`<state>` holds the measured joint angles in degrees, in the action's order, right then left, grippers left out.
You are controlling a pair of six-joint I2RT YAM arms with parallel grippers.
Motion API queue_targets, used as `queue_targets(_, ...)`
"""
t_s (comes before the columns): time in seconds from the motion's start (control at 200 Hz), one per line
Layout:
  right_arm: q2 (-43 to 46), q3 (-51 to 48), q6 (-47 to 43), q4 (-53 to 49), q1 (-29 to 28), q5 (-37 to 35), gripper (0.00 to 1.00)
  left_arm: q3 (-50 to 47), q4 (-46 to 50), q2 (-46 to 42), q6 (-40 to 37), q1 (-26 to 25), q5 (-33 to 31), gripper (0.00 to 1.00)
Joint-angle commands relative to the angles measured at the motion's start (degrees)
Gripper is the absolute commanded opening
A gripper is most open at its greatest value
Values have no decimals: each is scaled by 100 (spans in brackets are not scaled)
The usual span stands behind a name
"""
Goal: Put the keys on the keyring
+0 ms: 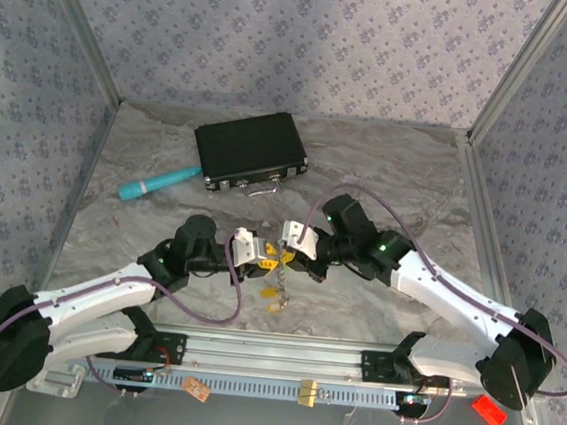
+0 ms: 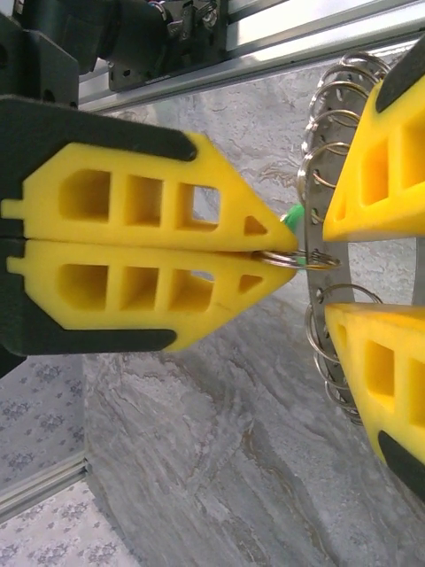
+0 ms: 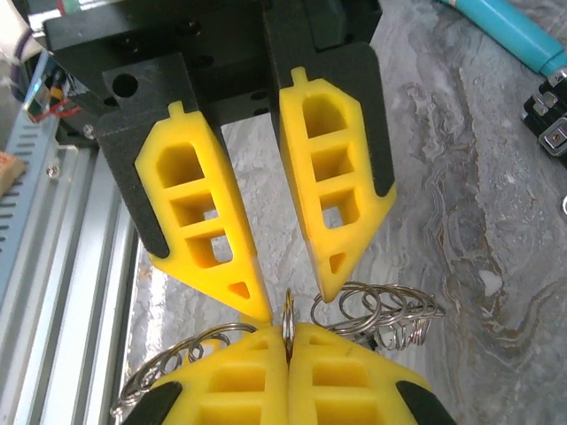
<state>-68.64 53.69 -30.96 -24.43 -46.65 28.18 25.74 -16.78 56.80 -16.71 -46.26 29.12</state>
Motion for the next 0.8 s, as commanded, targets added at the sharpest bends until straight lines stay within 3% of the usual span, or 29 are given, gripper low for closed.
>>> queue_targets(0.0,-137,377,-418,-701,-134,-383,0,224,200,105,-223,-37,31,22)
queue_targets(0.115,-248,537,-499,-782,-234,-410,0,273,158,156,-243,-43,80,19)
queue_targets(0.305,-258,587,-469,-699,-281,-264,0,296,164,170,-289,-45,188,2)
queue_targets(0.335,-203,526,-420,-603,-254,-238,7,274,146,158,-281,-41,190,0)
queue_targets(0.405,-26,268,-262,-312,-97,-109,22,204,28,125,-235,-45,191,0)
queue_targets(0.47,161,-16,-26,16,117,131,30,71,-233,88,-130,-44,190,0)
queue_targets(0.6,347,-426,375,473,334,600,31,-110,-718,70,79,-41,244,0)
queue_targets(0.795,360,-628,558,769,332,635,29,-209,-1013,69,220,-49,291,0)
